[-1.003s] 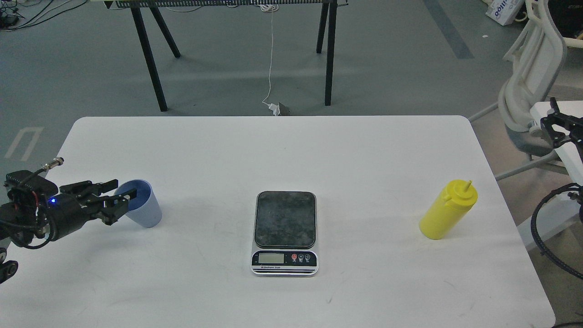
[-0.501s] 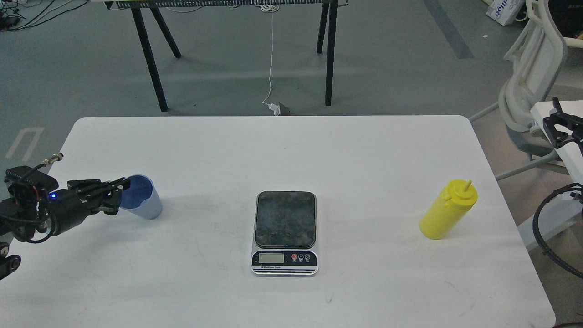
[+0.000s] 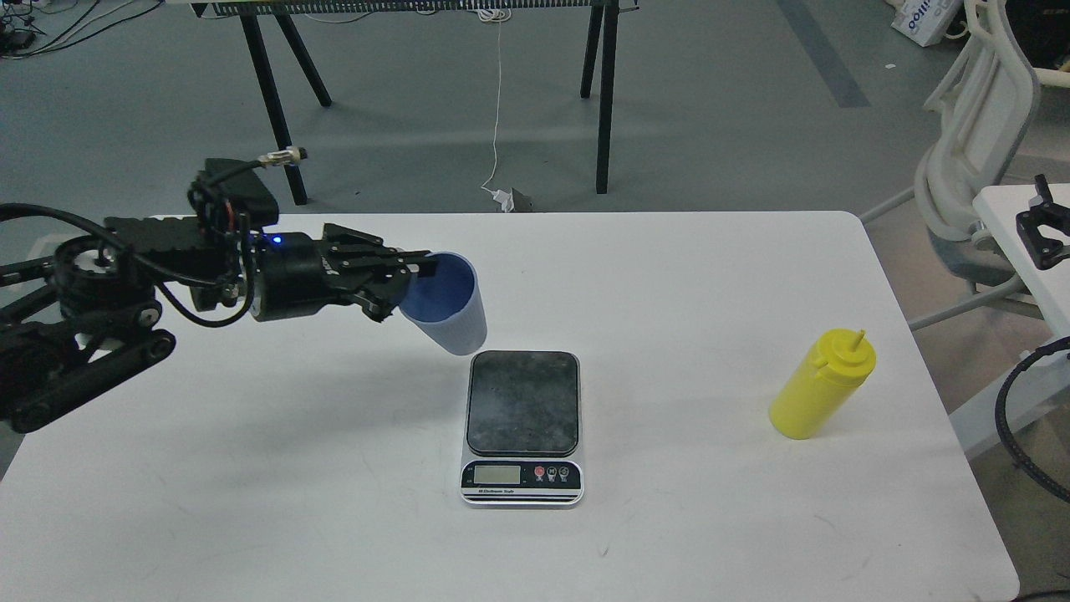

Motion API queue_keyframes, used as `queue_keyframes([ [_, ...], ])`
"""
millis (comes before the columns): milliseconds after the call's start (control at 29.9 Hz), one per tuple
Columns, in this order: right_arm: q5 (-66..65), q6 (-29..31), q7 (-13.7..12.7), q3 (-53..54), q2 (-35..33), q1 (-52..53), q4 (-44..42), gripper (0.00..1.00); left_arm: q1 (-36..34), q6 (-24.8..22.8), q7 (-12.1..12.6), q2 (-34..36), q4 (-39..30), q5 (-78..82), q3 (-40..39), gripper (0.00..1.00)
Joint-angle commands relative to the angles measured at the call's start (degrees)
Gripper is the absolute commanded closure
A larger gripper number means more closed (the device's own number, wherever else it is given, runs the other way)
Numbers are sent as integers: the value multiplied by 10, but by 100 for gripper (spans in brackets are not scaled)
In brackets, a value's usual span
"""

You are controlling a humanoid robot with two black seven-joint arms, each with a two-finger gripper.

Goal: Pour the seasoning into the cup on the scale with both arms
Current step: 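Lift the blue cup with the left gripper and set it on the scale, then open the left gripper and withdraw the left arm from the cup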

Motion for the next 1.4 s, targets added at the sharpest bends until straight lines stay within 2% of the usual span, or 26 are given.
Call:
queue_keyframes([
  [0, 0, 0, 0, 4, -11, -6, 0, 1, 2, -29, 18, -75, 0, 65, 2, 97],
  [67, 0, 0, 0, 5, -15, -9, -2, 1, 5, -40, 27, -106, 0, 86, 4, 96],
  [167, 1, 0, 0, 5, -25, -14, -3, 1, 12, -48, 44, -117, 6, 97, 28, 96],
  [535, 2, 0, 1, 5, -32, -24, -2, 1, 14, -49, 57, -120, 21, 97, 31, 92],
  [668, 2, 0, 1, 6, -32, -25, -2, 1, 14, -49, 67, -122, 30, 95, 31, 88],
  [769, 2, 0, 1, 6, -32, -26, -2, 1, 14, -49, 93, -126, 32, 91, 31, 77],
  [869, 2, 0, 1, 6, -32, -26, -2, 1, 14, -49, 105, -126, 32, 89, 31, 64],
  [936, 2, 0, 1, 6, -32, -26, -2, 1, 15, -49, 105, -125, 31, 84, 29, 51],
  [1036, 3, 0, 1, 6, -32, -32, 0, 1, 14, -45, 107, -125, 30, 37, 22, 23],
  [1203, 7, 0, 1, 17, -53, -79, 25, 1, 8, -48, 105, -113, 29, -120, -35, 14],
  [1370, 10, 0, 1, 70, -60, -210, 109, 1, 15, -45, 98, -81, 36, -375, -111, 12],
])
